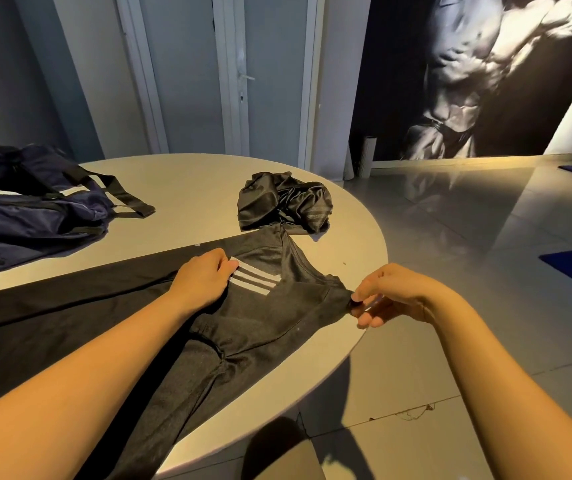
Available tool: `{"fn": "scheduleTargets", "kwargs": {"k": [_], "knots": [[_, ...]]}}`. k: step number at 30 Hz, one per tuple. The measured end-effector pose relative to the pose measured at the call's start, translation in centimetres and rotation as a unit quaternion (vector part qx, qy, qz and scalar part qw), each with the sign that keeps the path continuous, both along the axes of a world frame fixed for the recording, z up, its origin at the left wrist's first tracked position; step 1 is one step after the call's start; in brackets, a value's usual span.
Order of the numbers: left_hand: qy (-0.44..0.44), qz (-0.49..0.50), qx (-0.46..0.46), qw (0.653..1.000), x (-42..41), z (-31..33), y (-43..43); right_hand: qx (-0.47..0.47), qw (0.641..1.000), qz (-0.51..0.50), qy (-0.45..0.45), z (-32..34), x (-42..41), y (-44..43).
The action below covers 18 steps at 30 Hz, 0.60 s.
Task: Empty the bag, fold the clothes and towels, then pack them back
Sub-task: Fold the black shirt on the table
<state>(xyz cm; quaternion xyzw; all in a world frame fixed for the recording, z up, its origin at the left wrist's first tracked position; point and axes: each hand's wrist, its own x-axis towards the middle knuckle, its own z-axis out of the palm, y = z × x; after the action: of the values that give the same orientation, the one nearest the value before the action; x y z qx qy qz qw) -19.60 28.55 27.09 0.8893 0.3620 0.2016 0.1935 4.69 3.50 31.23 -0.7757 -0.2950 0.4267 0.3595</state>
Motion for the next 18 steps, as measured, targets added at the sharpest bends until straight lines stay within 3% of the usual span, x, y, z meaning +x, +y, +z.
{"fn": "scheduleTargets", "kwargs": {"k": [6,13,18], "knots": [[-0.016,-0.003,-0.04,0.999,-0.3,0.1,0.4,0.006,0.998,-0.065,0.011,-1.2,-0.1,0.4],[-0.008,0.006,-0.034,0.999,-0.1,0.0,0.3,-0.034,0.984,-0.077,-0.154,-1.8,-0.4,1.5],[0.006,0.023,-0.028,0.999,0.3,-0.3,0.5,-0.038,0.98,-0.086,-0.173,-1.9,-0.7,1.7]]}}
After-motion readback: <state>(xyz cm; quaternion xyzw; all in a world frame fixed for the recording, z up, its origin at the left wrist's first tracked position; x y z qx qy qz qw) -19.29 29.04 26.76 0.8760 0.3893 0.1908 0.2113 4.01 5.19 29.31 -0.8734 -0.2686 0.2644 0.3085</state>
